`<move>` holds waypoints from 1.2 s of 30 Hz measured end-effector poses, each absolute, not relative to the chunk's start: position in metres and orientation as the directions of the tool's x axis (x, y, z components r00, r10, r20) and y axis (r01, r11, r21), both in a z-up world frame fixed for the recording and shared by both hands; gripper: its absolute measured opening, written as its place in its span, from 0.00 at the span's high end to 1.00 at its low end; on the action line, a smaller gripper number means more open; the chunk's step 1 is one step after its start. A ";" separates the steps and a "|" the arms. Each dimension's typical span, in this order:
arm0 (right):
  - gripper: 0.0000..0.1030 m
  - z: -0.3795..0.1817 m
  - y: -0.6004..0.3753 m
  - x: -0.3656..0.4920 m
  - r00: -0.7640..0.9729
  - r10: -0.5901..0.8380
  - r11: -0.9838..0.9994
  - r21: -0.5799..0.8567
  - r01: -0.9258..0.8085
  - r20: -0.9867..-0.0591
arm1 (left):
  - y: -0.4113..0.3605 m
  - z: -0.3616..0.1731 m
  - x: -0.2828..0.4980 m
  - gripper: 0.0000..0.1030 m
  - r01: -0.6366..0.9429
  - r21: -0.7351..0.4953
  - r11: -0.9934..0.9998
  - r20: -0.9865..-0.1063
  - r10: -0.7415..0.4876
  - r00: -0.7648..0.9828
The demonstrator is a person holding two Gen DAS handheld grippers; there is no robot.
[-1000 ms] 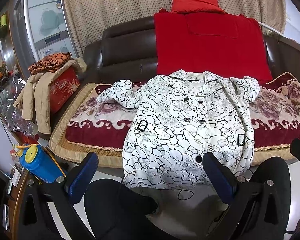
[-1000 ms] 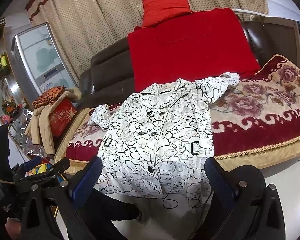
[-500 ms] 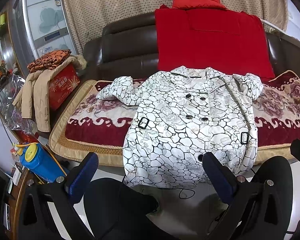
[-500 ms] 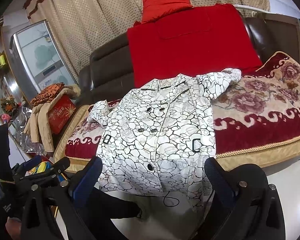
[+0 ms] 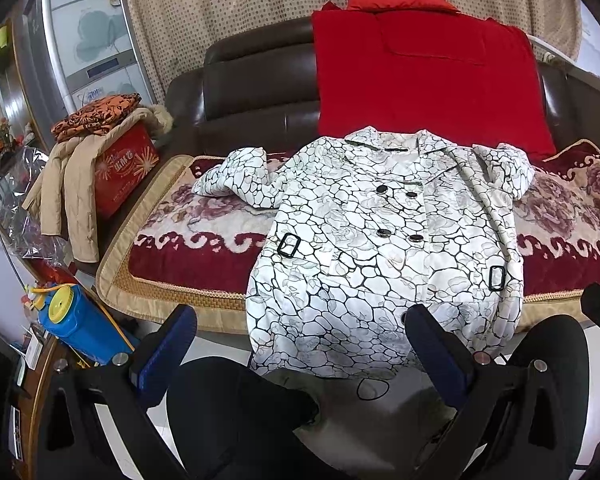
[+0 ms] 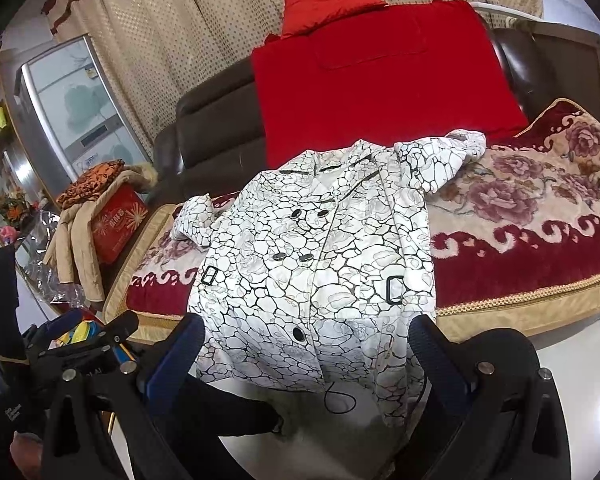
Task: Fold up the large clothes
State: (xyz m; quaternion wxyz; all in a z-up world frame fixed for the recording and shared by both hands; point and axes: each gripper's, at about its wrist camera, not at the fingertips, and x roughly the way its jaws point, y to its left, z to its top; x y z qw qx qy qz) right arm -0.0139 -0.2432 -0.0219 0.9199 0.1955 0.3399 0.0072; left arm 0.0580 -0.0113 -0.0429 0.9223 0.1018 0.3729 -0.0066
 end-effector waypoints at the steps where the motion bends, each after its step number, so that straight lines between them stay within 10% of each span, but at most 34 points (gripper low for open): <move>1: 0.00 -0.023 -0.243 -0.013 0.768 0.147 0.924 0.364 0.120 -0.624 | -0.011 -0.044 0.060 0.00 0.087 0.184 0.979 -0.691 0.065 0.720; 18: 0.00 -0.033 -0.265 0.030 0.763 0.107 0.919 0.357 0.169 -0.637 | -0.013 -0.059 0.106 0.00 0.066 0.205 0.977 -0.710 0.102 0.697; 36: 0.00 -0.121 -0.496 0.214 0.767 0.010 0.641 0.593 0.487 -0.641 | -0.049 -0.195 0.358 0.00 -0.007 0.112 0.994 -0.840 0.098 0.534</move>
